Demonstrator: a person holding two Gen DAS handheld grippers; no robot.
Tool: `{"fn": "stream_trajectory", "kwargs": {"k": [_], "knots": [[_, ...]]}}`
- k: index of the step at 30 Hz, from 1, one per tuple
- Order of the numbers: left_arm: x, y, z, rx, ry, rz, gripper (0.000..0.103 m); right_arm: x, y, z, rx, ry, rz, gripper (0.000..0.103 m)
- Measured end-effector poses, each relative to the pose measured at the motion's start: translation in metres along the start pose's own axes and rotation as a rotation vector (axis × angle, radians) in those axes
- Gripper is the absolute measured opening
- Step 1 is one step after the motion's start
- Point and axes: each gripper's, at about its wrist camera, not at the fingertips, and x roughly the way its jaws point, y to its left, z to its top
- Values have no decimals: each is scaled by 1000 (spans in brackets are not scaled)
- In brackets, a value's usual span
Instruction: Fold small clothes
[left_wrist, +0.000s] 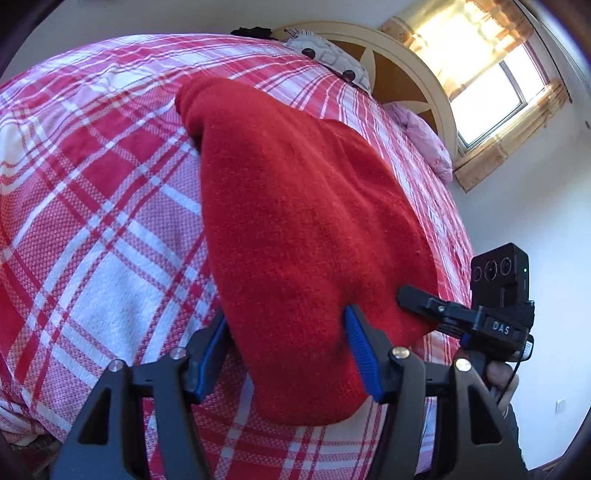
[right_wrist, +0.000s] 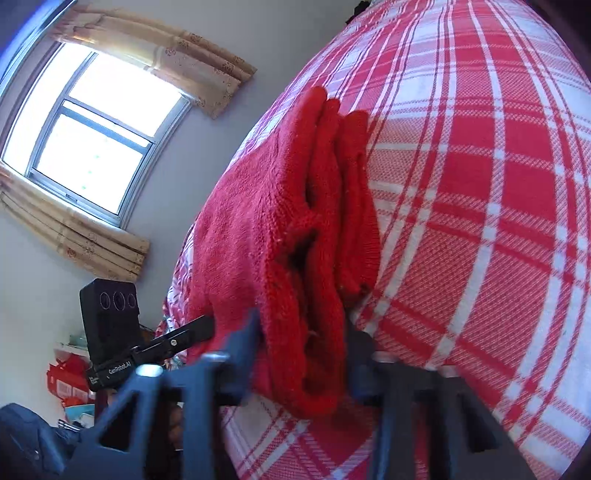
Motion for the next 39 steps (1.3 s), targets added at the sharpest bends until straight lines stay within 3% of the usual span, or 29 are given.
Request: {"fn": "stream_trajectory", "kwargs": {"k": [2, 5, 7, 11, 20, 24, 27, 30, 34, 39], "knots": [[-4, -2, 1, -5, 14, -3, 50, -5, 5, -3, 4, -1, 2, 29], [-15, -2, 2, -42, 64, -66, 49, -22, 11, -4, 32, -17, 49, 29], [-19, 0, -2, -63, 93, -97, 49, -27, 13, -7, 35, -8, 33, 29], [-3, 5, -15, -35, 130, -12, 56, -6, -3, -15, 64, 58, -79, 29], [-8, -12, -23, 53, 101, 74, 70, -21, -17, -25, 101, 18, -70, 34], [-13, -19, -29, 132, 51, 196, 89, -34, -12, -31, 92, -10, -91, 43], [-19, -22, -34, 184, 26, 244, 90, -50, -13, -41, 110, -51, -115, 46], [-25, -25, -36, 241, -6, 297, 90, -70, -10, -51, 108, -122, -200, 57], [-39, -38, -40, 360, -67, 364, 90, -98, 4, -60, 102, -225, -276, 57], [-55, -40, -41, 392, -147, 376, 94, -118, 43, -70, 25, -339, -357, 61]]}}
